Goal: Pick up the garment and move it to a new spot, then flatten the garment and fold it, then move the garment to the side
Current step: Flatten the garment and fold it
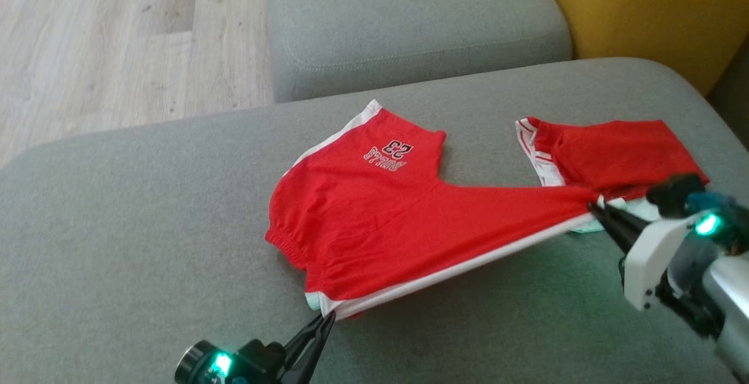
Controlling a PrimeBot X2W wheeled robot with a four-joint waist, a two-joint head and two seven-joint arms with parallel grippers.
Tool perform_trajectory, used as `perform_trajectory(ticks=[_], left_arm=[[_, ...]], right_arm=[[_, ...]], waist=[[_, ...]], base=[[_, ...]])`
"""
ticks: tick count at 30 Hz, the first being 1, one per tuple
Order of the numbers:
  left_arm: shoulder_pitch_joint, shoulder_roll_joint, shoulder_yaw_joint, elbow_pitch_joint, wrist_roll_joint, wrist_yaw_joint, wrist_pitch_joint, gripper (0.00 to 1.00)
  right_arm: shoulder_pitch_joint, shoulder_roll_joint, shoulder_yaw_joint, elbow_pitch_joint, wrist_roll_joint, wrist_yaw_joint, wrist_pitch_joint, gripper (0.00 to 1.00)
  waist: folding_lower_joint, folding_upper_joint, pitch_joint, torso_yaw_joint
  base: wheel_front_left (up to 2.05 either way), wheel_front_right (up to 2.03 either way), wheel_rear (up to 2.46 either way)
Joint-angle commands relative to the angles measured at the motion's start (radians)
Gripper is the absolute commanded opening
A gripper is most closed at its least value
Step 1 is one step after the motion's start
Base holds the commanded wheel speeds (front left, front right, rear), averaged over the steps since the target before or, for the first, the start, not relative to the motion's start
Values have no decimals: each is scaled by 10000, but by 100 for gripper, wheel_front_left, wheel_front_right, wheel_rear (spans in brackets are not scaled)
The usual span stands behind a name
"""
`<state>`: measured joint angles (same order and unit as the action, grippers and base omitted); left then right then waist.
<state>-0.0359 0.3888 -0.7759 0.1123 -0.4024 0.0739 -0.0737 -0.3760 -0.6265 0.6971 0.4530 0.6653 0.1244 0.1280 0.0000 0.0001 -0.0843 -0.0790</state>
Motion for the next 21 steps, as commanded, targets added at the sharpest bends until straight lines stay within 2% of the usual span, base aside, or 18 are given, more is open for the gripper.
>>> perform_trajectory(ticks=[1,7,12,17,21], left_arm=[[-399,357,499,-301,18,147,54,0],[-954,314,622,-600,37,184,254,0],[-1656,80,813,-361,4,190,224,0],[-2661,-472,1079,269,-303,-16,1,0],[-3286,-686,1187,860,-393,-189,-151,0]], right_arm=[[-235,-433,-397,-288,-184,63,88,0],[-342,-32,-1438,-1039,-1017,63,834,0],[-1101,587,-2032,-988,-1583,63,1351,0],[-2533,1257,-2038,-260,-2144,63,1657,0],[-3434,1660,-1827,666,-2389,63,1676,0]], waist=[[0,-1,93,60],[0,-1,538,443],[0,-1,1106,938],[0,-1,1877,1628],[0,-1,2211,2016]], base=[[0,0,0],[0,0,0],[0,0,0],[0,0,0],[0,0,0]])
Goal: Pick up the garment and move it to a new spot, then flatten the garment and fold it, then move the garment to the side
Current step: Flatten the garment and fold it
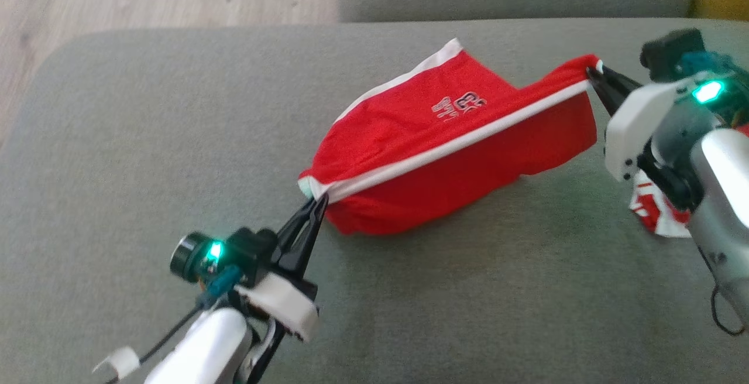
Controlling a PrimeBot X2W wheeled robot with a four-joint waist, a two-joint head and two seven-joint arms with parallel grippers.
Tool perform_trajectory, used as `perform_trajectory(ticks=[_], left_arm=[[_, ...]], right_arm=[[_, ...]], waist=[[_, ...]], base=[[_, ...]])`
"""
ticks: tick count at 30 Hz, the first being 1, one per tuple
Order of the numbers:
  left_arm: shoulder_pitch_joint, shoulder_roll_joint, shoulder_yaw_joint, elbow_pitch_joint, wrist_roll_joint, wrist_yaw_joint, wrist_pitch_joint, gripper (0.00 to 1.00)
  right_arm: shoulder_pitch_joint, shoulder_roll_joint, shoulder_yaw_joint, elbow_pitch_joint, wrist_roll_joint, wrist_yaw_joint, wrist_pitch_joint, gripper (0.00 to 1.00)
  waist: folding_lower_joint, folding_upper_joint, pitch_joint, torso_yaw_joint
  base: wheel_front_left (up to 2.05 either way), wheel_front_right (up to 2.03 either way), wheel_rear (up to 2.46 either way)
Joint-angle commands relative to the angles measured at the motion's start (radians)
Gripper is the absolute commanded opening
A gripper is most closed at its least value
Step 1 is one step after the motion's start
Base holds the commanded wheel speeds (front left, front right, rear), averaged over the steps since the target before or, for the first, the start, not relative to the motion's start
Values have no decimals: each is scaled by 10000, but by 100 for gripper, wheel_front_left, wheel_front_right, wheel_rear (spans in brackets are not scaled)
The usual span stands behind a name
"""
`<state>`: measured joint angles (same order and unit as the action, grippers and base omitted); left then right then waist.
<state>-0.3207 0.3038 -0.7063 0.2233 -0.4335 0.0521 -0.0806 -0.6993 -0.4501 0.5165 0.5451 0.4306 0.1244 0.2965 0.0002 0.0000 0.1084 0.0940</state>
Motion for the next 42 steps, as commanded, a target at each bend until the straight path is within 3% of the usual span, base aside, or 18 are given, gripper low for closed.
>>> perform_trajectory(ticks=[1,14,33,34,35,42], left_arm=[[-608,97,494,-104,-109,-30,-75,0],[-3217,-973,116,2357,31,-923,-89,0],[-4774,-1916,-167,4629,3,-1273,-793,0],[-4818,-1942,-165,4739,4,-1248,-850,40],[-4858,-1971,-147,4848,-8,-1203,-902,100],[-5030,-1955,37,5571,-165,-1075,-1234,100]], right_arm=[[-427,-36,73,-7,-105,63,8,0],[-3202,301,1069,2774,-558,63,-129,0],[-5348,739,2633,4847,-339,63,-983,0],[-5421,744,2680,4954,-308,63,-1050,35],[-5500,744,2665,5065,-268,63,-1189,100],[-5601,1157,2281,5671,482,63,-2254,100]], waist=[[-2,0,388,386],[-2,0,1912,1343],[-2,0,3010,2049],[-2,0,3031,2060],[-2,0,3048,2065],[-2,0,2959,1839]], base=[[0,0,0],[0,0,0],[0,0,0],[0,0,0],[0,0,0],[0,0,0]])
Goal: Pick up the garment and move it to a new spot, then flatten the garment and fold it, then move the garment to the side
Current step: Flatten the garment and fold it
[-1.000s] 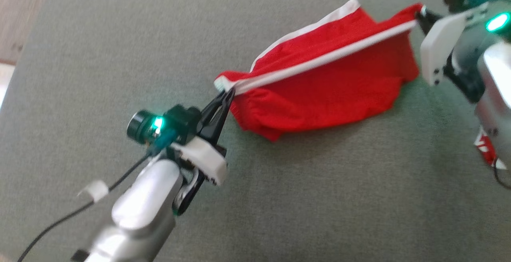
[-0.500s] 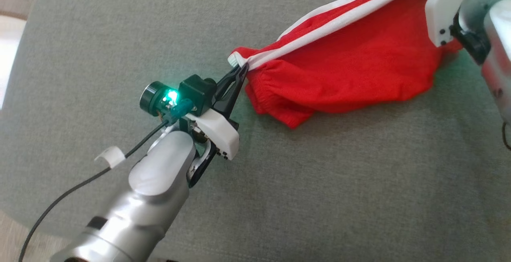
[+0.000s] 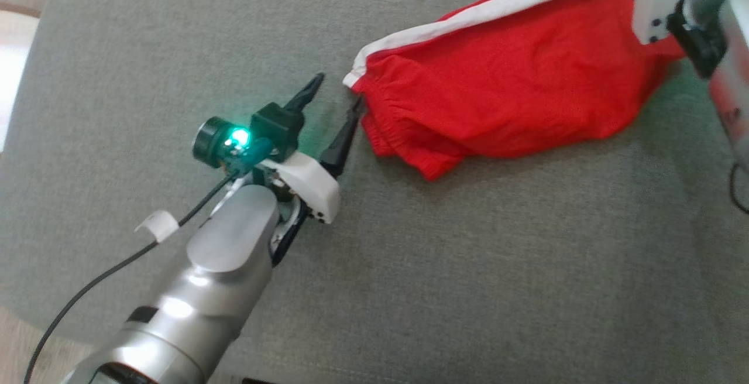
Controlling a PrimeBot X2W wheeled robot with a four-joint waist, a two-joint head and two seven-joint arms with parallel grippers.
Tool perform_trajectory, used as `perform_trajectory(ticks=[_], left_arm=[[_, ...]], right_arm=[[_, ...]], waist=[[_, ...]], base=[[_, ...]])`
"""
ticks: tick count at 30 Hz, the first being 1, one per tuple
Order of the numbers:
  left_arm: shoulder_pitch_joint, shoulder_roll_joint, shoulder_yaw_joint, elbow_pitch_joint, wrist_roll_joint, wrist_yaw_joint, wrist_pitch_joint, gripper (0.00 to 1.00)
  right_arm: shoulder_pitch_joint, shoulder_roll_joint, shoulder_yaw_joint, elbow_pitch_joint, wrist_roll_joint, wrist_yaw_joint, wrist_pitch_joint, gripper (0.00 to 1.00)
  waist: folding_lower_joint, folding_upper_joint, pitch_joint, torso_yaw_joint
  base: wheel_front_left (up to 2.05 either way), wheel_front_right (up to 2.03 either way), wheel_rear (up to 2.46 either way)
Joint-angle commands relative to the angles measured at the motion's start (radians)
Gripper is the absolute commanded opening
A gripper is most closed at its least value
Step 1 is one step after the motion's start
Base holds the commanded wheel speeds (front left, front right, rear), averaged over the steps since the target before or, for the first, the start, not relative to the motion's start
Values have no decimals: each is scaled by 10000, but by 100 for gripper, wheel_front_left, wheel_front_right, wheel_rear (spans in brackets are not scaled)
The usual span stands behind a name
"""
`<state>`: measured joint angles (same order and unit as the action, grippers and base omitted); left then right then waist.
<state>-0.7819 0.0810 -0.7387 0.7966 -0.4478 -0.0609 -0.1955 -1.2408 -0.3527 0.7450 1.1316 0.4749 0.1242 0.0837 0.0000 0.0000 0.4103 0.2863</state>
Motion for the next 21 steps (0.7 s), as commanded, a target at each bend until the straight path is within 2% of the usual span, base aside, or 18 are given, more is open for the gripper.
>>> perform_trajectory(ticks=[1,6,11,15,21], left_arm=[[-415,313,423,-50,-56,93,-146,100],[-311,548,737,246,-215,223,-446,100],[-71,936,1392,-207,-329,654,-639,100],[505,1308,2223,-1639,-201,1018,-657,100],[1665,1688,3201,-3548,239,1322,-660,100]], right_arm=[[-198,266,-92,-131,176,65,-288,100],[-200,550,-86,66,392,65,-1141,100],[43,676,279,101,193,65,-2250,100],[436,880,165,-9,561,65,-2915,100],[1085,789,170,-484,517,65,-3376,100]], waist=[[0,0,-115,-161],[0,0,-607,-590],[0,0,-1268,-1092],[0,0,-1818,-1515],[0,0,-2386,-1983]], base=[[0,0,0],[0,0,0],[0,0,0],[0,0,0],[0,0,0]])
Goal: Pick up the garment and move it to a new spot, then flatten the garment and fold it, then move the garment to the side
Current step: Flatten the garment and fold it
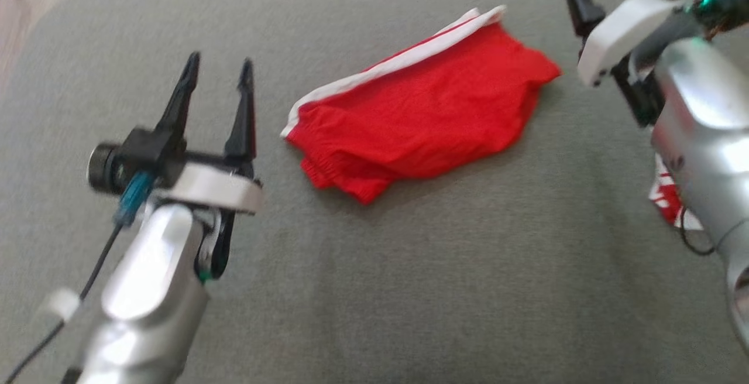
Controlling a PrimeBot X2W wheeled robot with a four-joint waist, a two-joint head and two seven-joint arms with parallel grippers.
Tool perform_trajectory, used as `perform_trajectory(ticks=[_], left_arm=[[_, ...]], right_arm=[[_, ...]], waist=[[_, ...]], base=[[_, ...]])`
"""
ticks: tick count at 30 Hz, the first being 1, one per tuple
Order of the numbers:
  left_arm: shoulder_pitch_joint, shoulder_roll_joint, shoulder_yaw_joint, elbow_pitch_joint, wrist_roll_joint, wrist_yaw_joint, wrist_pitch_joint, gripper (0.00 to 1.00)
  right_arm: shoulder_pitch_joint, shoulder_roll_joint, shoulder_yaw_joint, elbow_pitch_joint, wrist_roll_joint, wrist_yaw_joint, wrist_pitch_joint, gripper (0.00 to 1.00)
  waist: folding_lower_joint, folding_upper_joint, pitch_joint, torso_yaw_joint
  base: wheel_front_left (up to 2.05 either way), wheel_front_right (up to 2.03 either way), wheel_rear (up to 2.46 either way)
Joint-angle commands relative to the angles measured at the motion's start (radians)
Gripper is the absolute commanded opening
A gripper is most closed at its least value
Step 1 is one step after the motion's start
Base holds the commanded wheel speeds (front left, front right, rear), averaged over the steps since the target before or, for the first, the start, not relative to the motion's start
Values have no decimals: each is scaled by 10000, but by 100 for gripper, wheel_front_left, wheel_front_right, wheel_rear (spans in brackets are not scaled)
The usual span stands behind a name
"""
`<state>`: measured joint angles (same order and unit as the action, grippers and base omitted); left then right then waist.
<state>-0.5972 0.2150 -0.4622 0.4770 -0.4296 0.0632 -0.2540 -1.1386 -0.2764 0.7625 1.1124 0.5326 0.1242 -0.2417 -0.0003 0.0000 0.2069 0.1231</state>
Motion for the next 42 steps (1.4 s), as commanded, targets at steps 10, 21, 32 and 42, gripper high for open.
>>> perform_trajectory(ticks=[10,21,32,42], left_arm=[[2197,43,1815,-2182,528,224,-77,100],[4327,-843,2501,-2591,1348,-354,-77,100],[4198,-1242,2582,-2377,2046,-975,-78,100],[3783,-1468,2011,-1922,2610,-1340,-78,100]], right_arm=[[3255,-232,-2406,-3385,-1156,65,-198,100],[7660,1261,-5424,-6067,-3420,65,-200,100],[7712,1814,-6297,-6056,-3420,65,240,100],[6307,2210,-7461,-4679,-595,65,1431,100]], waist=[[3,0,-1248,-1037],[3,0,-1711,-1253],[3,0,-1167,-534],[3,0,-330,805]], base=[[0,0,0],[0,0,0],[0,0,0],[0,0,0]])
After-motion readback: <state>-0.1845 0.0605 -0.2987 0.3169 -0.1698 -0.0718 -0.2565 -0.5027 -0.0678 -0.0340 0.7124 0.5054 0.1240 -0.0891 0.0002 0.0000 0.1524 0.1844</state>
